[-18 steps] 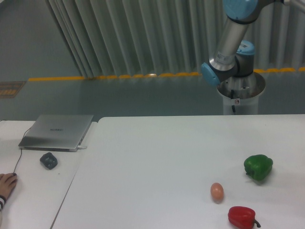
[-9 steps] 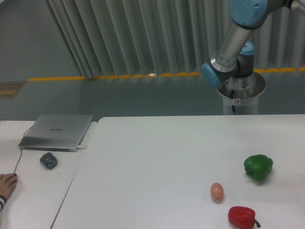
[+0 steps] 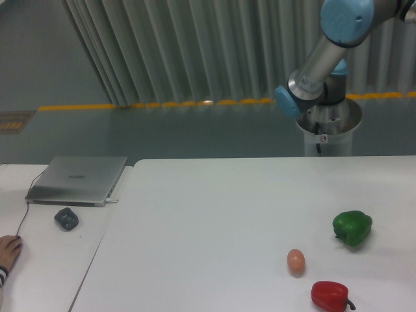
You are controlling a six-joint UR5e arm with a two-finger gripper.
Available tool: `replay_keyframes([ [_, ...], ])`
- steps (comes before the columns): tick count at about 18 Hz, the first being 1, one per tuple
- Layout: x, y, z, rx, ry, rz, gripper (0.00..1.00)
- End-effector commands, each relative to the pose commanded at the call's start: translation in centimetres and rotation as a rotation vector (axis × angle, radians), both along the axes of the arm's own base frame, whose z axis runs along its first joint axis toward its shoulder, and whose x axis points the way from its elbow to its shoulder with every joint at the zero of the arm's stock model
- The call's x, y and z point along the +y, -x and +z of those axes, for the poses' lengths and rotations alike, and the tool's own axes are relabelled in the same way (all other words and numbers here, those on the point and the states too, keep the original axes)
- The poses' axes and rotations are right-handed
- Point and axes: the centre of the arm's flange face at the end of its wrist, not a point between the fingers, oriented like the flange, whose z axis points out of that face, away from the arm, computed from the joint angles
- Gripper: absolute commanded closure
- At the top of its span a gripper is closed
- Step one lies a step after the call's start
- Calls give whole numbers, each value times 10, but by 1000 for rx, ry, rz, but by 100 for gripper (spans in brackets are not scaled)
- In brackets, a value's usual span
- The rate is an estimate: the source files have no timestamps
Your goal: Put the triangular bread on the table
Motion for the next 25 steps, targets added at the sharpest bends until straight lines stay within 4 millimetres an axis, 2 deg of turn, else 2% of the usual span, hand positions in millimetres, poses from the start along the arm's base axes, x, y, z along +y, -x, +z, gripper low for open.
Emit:
replay_keyframes([
  [12, 0, 1, -17, -29, 3, 27, 0],
  [13, 0, 1, -18, -30, 7, 31, 5],
  [14, -3, 1, -14, -10, 60, 48, 20],
  [15, -2, 0, -14, -4, 78, 52, 28],
  [18, 5, -3, -12, 9, 104, 60, 40],
  [24, 15, -9, -9, 8, 98, 89, 41],
  [25, 16, -10, -9, 7, 99, 97, 44],
])
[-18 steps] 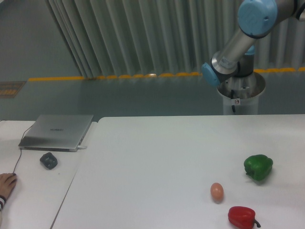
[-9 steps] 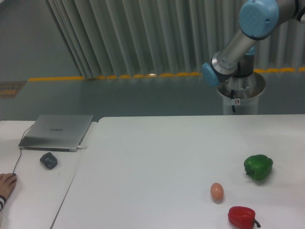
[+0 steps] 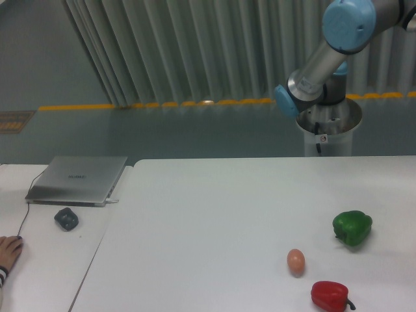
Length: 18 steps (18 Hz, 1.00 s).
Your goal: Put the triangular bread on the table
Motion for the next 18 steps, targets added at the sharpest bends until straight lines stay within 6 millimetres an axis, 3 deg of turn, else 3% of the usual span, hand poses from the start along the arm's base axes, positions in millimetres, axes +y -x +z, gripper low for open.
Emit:
replay_keyframes([
  [6, 7, -6, 7, 1, 2, 7, 57],
  [7, 8, -8, 10, -9, 5, 4, 63],
  [13, 4, -9, 28, -58, 4, -3, 63],
  [18, -14, 11, 57, -98, -36, 25, 64],
])
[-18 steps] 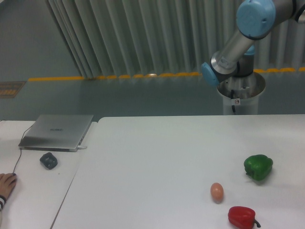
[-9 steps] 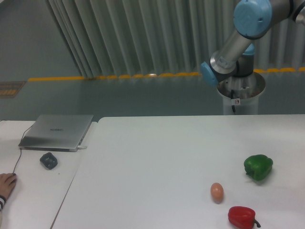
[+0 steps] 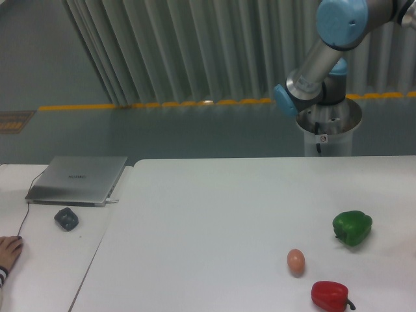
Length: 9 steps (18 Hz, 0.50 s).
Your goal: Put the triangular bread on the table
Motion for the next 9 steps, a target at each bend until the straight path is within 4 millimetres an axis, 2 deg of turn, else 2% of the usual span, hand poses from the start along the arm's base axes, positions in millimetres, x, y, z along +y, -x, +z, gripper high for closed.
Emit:
replay_keyframes([
  [3, 1, -3, -1, -19, 2, 1, 63],
  [4, 1, -3, -2, -18, 0, 2, 53],
  [5, 1, -3, -7, -21, -1, 2, 23],
  [6, 2, 0, -9, -12, -9, -3, 0],
  [9, 4, 5, -20, -2, -15, 16, 0],
])
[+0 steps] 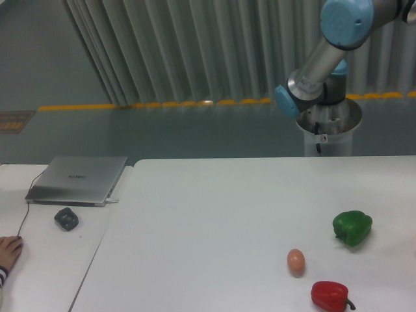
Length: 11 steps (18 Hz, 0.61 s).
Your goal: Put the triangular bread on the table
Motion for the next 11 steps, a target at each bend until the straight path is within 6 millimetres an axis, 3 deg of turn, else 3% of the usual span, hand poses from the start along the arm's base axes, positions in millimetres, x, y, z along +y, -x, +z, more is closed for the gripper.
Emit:
replay_keyframes([
  [4, -2, 1, -6, -3, 1, 3, 0],
  [11, -6, 0, -33, -30, 21, -9, 0],
])
